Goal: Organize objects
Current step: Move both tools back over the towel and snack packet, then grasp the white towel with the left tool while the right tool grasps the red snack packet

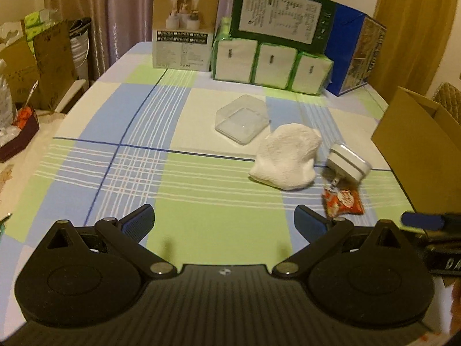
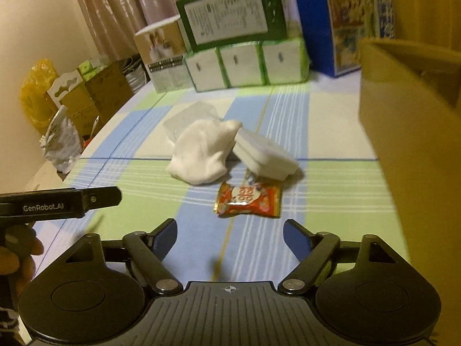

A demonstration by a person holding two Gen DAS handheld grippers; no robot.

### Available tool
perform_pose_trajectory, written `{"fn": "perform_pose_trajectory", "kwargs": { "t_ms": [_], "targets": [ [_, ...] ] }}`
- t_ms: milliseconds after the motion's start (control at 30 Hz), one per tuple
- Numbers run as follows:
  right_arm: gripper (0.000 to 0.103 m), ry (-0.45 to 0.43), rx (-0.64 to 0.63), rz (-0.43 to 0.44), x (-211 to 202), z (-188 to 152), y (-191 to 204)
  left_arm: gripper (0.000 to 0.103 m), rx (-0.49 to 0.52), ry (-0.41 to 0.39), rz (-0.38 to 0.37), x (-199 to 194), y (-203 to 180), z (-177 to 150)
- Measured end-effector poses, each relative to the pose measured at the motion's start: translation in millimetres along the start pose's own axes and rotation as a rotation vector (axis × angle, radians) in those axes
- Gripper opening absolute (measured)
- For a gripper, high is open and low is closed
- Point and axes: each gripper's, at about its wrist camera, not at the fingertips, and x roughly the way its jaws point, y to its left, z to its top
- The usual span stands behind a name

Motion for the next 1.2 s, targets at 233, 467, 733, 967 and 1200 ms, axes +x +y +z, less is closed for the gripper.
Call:
{"fn": "perform_pose_trajectory", "kwargs": {
  "t_ms": [233, 467, 733, 967, 1200],
  "targets": [
    [0.078, 0.008, 0.118, 0.014, 36.1, 6.0, -8.5, 0.101, 0.000, 0.007, -0.002, 25.0, -0.8, 4.1],
    [0.078, -0.042, 0.145, -0.049, 55.4, 16.0, -4.6, 0.101, -0.057, 0.013, 0.020, 33.9, 9.7, 9.8],
    [0.068, -0.052, -0.016, -0.199, 76.5, 18.9, 15.0, 0.101, -0.029, 0.016, 0.003, 36.4, 7.3, 9.4],
    [0.035, -0.028, -0.014, -0.251, 63.5, 14.2, 2.3, 0.101, 0.042, -0.009, -0.070, 48.8, -5.7, 20.4],
    [0.035, -0.049, 0.035, -0.285, 44.6, 11.9, -11.6, 0.098, 0.207, -0.036, -0.174, 78.4, -38.2, 28.3]
  ]
}}
